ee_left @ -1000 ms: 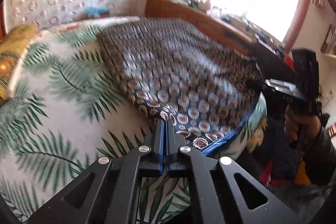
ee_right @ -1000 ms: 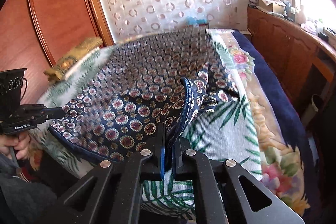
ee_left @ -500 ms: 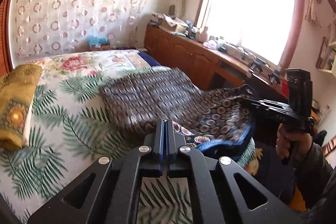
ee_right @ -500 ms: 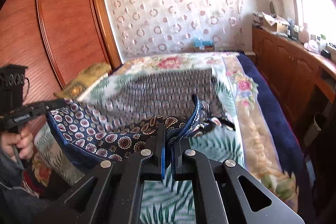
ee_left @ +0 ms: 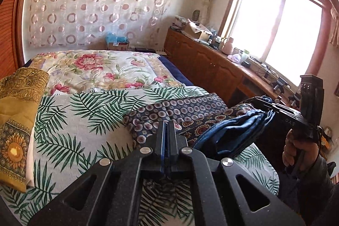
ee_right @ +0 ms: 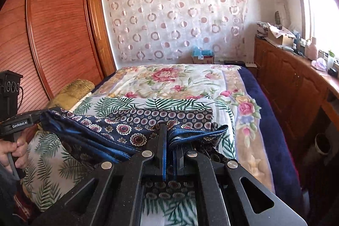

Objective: Fold small clothes
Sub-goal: 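Lift the shirt edge with both grippers and fold it over the shirt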

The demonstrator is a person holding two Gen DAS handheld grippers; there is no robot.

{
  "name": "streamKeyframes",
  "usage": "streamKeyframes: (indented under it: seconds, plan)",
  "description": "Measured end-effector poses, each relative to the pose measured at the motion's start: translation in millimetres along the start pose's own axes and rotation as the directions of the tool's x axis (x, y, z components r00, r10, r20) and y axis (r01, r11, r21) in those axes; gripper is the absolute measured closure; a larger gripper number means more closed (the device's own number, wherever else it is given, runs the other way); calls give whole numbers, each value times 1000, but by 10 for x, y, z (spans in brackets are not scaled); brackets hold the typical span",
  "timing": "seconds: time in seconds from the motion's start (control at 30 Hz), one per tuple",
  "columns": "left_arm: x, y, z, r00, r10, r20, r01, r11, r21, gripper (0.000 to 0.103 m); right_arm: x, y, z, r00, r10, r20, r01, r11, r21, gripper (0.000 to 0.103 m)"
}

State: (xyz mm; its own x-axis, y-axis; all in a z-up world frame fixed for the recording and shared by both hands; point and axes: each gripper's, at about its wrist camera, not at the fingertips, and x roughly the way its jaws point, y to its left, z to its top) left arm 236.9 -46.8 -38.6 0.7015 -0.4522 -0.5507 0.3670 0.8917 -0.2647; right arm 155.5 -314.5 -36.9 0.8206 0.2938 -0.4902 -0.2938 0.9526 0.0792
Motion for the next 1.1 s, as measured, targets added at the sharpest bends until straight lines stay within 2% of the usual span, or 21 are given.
streamKeyframes:
  seconds: [0.3, 0.4, 0.47, 0.53, 0.7, 0.83, 0.9, 0.93, 0.97, 1.03, 1.1]
  plan:
    - [492, 223, 123, 998, 48, -47, -48, 999, 4, 101, 476, -126, 233, 999, 2, -40, -2, 1000, 7, 99]
    - [613, 285, 130, 996, 55, -64, -55, 998, -2, 101, 541, -164, 287, 999, -1, -45, 2, 1000, 21, 90]
    - [705, 336, 142, 995, 60, -79, -61, 998, -7, 101, 540, -179, 335, 999, -24, -40, 25, 999, 23, 78]
    - [788, 382, 153, 994, 65, -91, -67, 998, -10, 101, 493, -205, 394, 998, -58, -25, 58, 998, 26, 57]
    - [873, 413, 185, 992, 87, -95, -88, 996, -5, 101, 399, -181, 425, 996, -91, -5, 91, 996, -3, 53]
    - [810, 439, 262, 994, 90, -65, -89, 996, 11, 100, 481, -131, 289, 993, -105, -58, 102, 993, -60, 52]
    - [766, 441, 292, 994, 85, -64, -84, 996, 16, 78, 556, -135, 221, 989, -111, -94, 104, 992, -68, 52]
    - [731, 440, 295, 996, 76, -56, -75, 997, 21, 54, 583, -140, 189, 989, -103, -107, 97, 993, -62, 52]
    - [700, 434, 294, 997, 68, -46, -66, 997, 26, 42, 604, -144, 174, 989, -93, -118, 87, 995, -53, 52]
    - [679, 424, 283, 997, 57, -42, -56, 998, 33, 26, 644, -140, 153, 987, -92, -134, 87, 995, -46, 52]
    - [713, 415, 265, 997, 57, -52, -56, 998, 34, 26, 696, -131, 156, 984, -86, -155, 81, 996, -37, 52]
